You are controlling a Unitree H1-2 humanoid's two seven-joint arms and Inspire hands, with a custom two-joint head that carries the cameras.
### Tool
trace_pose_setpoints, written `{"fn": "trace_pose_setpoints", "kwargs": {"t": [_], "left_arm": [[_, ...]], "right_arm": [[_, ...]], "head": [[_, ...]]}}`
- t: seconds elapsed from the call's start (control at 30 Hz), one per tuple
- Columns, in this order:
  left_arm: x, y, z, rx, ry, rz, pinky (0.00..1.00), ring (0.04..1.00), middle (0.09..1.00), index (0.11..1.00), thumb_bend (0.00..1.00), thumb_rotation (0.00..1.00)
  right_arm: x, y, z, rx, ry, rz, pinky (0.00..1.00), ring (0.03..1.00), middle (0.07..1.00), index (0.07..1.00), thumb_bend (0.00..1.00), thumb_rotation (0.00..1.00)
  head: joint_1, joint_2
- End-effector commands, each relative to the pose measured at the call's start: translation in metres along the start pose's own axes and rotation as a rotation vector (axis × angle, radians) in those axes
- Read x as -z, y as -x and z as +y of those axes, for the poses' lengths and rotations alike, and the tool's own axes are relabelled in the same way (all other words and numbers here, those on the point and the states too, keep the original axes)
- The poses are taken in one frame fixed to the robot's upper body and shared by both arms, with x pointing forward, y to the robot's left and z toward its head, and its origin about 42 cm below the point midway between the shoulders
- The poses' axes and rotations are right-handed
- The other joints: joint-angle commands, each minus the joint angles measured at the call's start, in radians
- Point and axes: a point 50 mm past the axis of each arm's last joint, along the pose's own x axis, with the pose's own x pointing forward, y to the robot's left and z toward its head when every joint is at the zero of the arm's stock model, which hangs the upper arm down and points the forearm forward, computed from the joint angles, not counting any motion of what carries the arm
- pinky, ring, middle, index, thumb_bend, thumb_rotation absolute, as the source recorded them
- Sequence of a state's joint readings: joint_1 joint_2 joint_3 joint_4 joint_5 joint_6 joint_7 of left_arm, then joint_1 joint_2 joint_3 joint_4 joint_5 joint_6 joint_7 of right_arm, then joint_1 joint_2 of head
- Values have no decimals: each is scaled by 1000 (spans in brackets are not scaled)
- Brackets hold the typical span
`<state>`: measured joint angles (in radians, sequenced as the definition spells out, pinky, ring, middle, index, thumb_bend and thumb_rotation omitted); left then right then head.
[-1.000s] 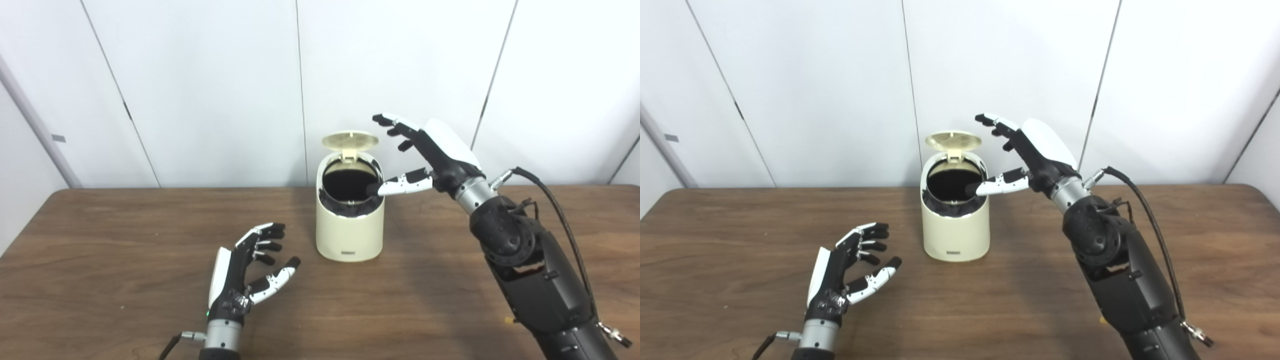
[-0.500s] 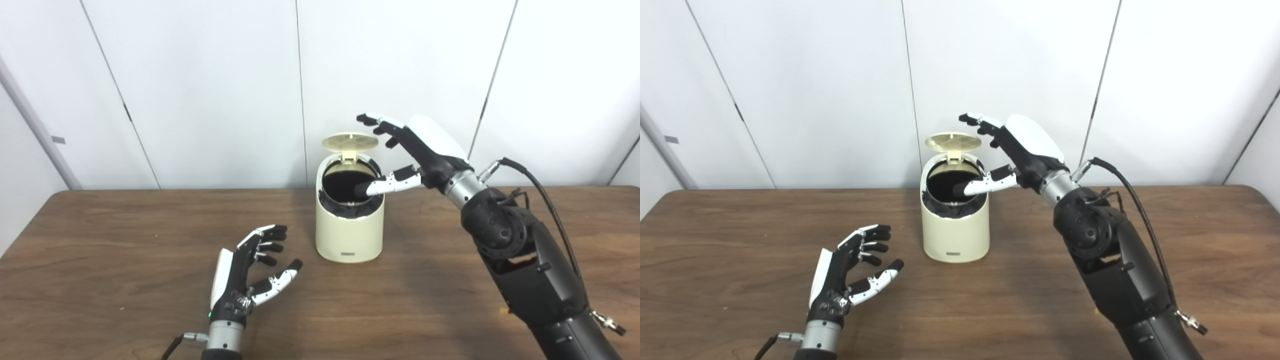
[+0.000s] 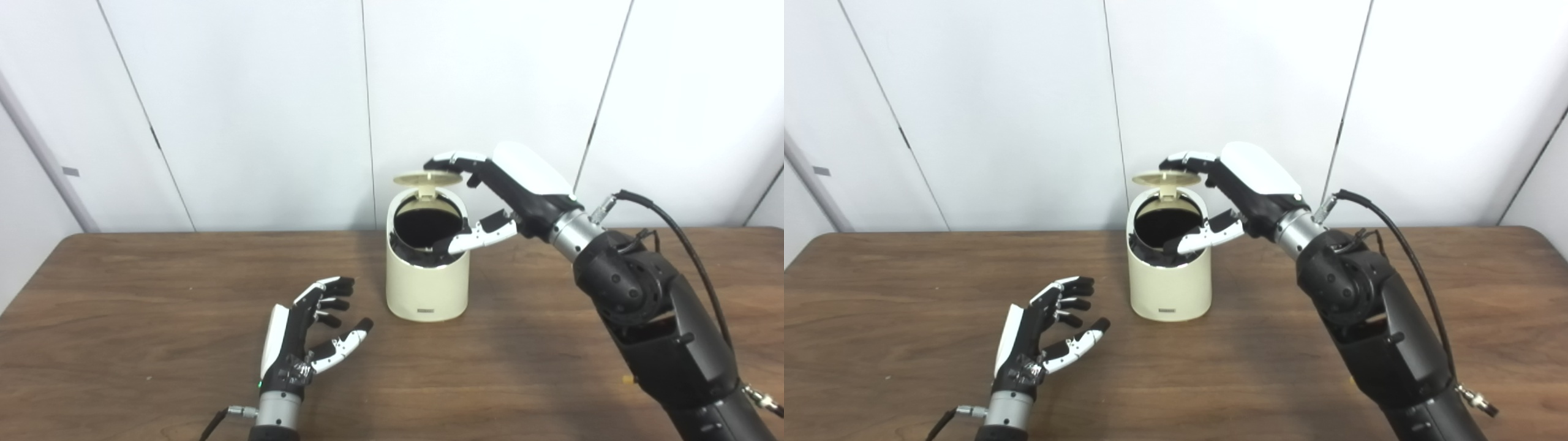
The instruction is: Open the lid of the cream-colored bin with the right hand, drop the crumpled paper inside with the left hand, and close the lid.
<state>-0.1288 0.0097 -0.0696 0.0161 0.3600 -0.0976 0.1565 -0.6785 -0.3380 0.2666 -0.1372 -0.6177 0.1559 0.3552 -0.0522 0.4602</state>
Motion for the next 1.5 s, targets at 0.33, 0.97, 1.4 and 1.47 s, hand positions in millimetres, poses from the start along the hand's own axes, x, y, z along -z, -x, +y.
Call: {"fn": "trace_pose_setpoints", "kwargs": {"t": [0.33,0.97,1.4,1.47], "left_arm": [[-24,-13,2,-20,15,-84,549,649,712,722,618,118],[-26,-12,-4,-19,11,-85,549,654,712,716,626,145],[-29,-13,-4,-25,10,-81,550,658,714,716,626,140],[-29,-13,-4,-27,12,-81,545,654,714,717,633,154]], "right_arm": [[-1,2,-15,22,60,-24,725,817,700,685,723,436],[-11,-4,3,-85,120,-64,813,847,702,697,696,447],[-14,-3,12,-127,121,-85,792,846,700,699,702,416],[-16,-2,12,-129,121,-90,794,840,697,699,704,407]], "head": [[9,17],[31,42],[40,63],[39,66]]}}
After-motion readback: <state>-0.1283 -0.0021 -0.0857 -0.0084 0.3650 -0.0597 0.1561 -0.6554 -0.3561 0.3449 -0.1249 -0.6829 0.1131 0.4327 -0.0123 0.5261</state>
